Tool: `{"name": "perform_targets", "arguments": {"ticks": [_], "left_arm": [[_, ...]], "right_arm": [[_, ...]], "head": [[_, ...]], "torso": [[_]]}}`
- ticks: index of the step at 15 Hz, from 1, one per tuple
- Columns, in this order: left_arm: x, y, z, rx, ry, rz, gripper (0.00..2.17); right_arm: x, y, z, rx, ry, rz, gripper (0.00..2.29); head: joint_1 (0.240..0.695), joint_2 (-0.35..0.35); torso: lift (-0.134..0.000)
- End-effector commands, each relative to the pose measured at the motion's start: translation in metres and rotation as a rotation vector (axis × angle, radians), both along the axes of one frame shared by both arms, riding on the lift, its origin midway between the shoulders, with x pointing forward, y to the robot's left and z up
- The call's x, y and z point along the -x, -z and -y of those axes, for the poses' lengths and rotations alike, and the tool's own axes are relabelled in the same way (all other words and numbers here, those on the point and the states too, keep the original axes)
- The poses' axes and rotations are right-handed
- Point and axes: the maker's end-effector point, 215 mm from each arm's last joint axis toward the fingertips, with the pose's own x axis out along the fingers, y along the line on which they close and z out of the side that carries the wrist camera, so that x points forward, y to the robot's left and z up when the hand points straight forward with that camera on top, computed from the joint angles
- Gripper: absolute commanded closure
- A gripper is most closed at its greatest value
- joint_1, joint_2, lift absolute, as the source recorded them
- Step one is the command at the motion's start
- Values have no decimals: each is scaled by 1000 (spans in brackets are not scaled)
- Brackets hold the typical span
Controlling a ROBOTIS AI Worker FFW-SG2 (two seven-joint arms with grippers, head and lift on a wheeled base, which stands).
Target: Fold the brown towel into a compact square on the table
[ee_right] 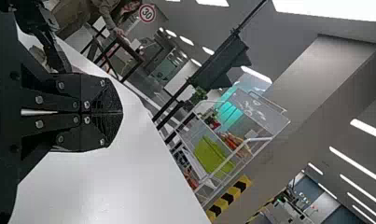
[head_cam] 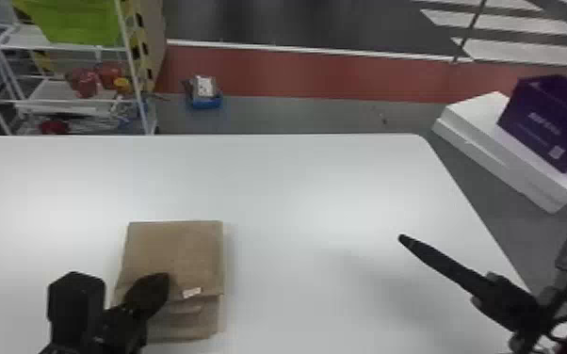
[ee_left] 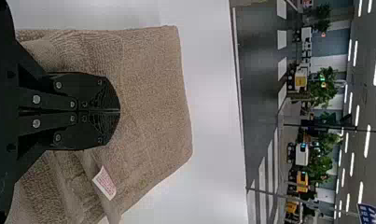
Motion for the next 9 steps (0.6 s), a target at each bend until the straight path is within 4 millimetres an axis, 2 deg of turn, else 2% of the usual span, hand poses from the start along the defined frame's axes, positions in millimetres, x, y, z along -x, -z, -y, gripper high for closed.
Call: {"name": "perform_targets", "arguments": {"ticks": [1, 6, 9], "left_arm": [[5, 3, 12, 6, 17, -7, 2135], [17, 1, 42, 19, 57, 16, 2135], [24, -17, 55, 46, 76, 56, 2135]], "right_arm": [[1, -2, 3, -1, 1, 1, 1480], [2, -3, 9, 2, 8, 1, 1480], [2, -1, 9, 2, 5, -6, 1477]], "head": [[695, -149], [695, -200], [695, -234]], "torso": [[-123], [-123], [-123]]}}
